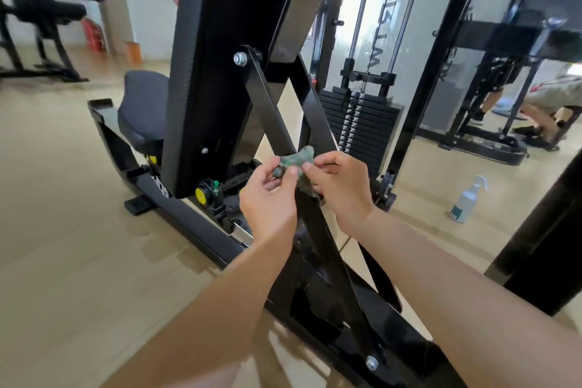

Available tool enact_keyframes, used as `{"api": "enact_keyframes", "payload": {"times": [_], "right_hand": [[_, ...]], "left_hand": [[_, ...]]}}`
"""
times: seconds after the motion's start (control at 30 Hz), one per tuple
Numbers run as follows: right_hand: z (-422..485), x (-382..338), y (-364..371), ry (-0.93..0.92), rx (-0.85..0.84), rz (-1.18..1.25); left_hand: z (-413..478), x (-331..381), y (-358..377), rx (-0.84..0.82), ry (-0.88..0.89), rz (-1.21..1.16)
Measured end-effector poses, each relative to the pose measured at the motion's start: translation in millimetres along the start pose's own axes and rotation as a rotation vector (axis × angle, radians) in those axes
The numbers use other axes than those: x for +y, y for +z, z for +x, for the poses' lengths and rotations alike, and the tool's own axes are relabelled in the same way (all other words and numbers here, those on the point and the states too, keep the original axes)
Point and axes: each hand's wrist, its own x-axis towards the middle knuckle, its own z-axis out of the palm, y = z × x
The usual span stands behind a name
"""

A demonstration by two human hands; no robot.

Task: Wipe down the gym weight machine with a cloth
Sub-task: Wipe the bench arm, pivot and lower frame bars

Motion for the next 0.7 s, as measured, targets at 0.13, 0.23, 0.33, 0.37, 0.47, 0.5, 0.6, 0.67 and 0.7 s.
{"api": "enact_keyframes", "payload": {"times": [0.13,0.23,0.33,0.37,0.47,0.5,0.6,0.67,0.7], "right_hand": [[20.0,-22.3,11.8,-0.056,-0.083,0.107],[32.9,-39.9,17.6,-0.046,-0.171,0.142],[43.3,-46.9,21.8,-0.076,-0.227,0.076],[44.7,-46.0,21.6,-0.093,-0.227,0.024],[41.7,-34.1,15.4,-0.115,-0.218,-0.067],[37.7,-27.6,10.5,-0.124,-0.225,-0.068],[22.3,-5.4,-7.0,-0.129,-0.269,-0.048],[11.3,10.9,-17.5,-0.053,-0.277,-0.079],[6.1,20.6,-21.4,-0.009,-0.272,-0.091]], "left_hand": [[31.8,25.7,6.3,0.051,0.120,0.010],[47.2,40.1,12.0,0.073,0.159,0.024],[54.7,47.5,14.9,0.064,0.193,0.040],[54.4,47.4,14.6,0.052,0.208,0.060],[46.8,38.2,9.5,0.017,0.242,0.155],[42.3,33.8,7.5,0.014,0.244,0.192],[24.8,16.5,3.5,-0.018,0.229,0.284],[10.3,4.3,1.7,-0.039,0.190,0.336],[3.2,-1.3,0.3,-0.049,0.177,0.369]]}}
